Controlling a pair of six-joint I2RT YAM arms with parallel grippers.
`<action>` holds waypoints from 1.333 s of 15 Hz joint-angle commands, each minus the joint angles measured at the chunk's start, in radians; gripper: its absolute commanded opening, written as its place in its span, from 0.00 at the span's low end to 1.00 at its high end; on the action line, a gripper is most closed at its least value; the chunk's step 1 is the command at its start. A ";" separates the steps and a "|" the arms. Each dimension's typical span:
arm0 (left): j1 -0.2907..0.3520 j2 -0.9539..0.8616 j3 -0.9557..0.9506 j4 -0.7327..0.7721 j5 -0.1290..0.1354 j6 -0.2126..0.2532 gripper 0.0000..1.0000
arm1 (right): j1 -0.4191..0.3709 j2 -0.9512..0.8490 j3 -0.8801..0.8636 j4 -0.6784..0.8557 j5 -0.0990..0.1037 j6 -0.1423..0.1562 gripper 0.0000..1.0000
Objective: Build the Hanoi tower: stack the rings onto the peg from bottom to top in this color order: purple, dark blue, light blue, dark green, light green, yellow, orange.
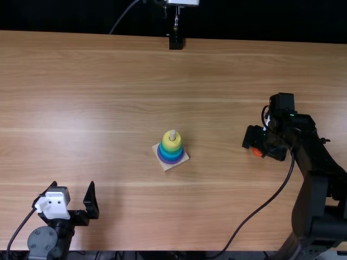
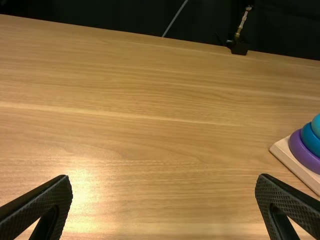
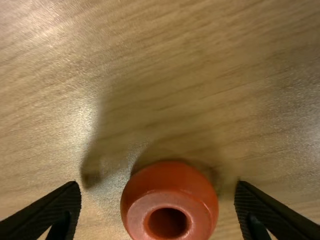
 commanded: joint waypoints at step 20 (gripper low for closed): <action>0.006 -0.012 -0.105 -0.082 0.008 0.004 1.00 | 0.332 -0.074 0.521 -0.568 -0.007 -0.079 0.02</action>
